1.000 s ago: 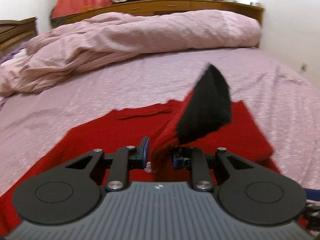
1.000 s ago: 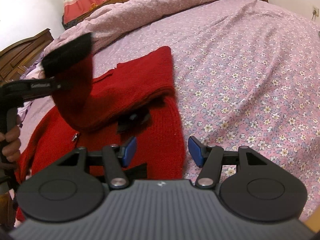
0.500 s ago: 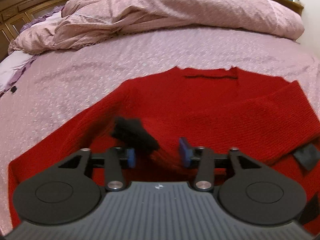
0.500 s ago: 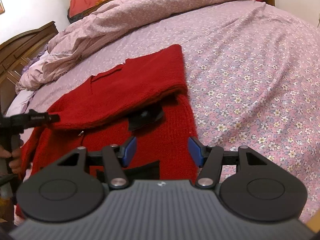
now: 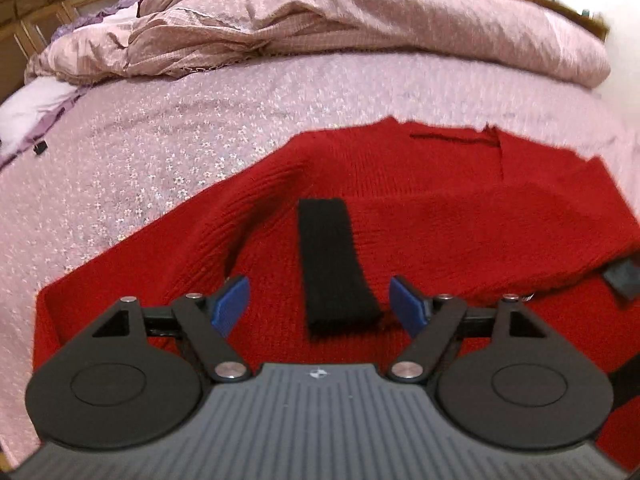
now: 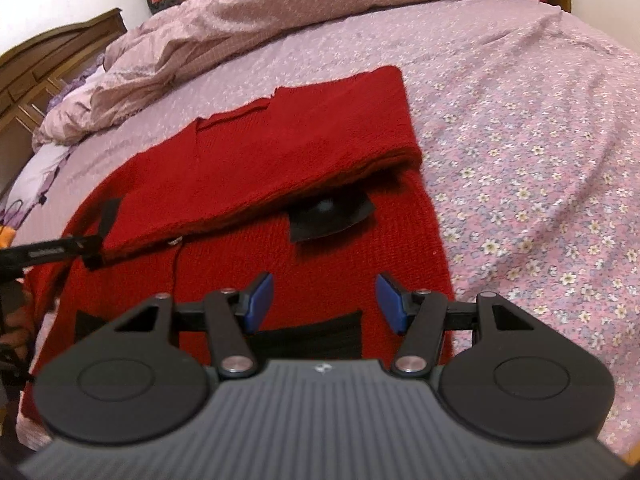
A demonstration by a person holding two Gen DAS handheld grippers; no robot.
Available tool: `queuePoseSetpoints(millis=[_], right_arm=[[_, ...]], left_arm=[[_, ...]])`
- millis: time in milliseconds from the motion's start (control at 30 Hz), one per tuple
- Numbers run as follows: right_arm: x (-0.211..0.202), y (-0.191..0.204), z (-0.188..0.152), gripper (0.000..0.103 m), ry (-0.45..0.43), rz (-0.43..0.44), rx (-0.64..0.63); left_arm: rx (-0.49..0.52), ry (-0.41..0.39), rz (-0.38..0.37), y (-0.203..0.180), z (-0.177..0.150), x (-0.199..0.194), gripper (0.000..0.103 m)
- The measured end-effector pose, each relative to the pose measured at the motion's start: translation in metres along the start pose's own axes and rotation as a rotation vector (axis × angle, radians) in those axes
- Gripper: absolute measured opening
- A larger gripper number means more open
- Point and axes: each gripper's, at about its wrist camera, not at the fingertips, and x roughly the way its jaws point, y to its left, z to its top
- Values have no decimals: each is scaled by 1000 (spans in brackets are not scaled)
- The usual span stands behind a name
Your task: Fold small clothes
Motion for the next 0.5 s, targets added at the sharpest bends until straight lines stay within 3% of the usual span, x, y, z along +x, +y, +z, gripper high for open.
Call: queuePoseSetpoints(millis=[233, 300, 333, 500], right_arm=[[21, 6, -3, 59, 47, -24, -17], [23, 8, -4, 60, 47, -30, -27], [24, 9, -5, 61, 46, -29, -32], [26, 9, -6, 67, 43, -18, -35]], left_arm=[[12, 35, -50, 6, 2, 22, 81], [0, 84, -44, 5, -1, 36, 86], [-28, 63, -49, 8, -4, 39, 93], [-25, 94, -74, 9, -6, 48, 100]])
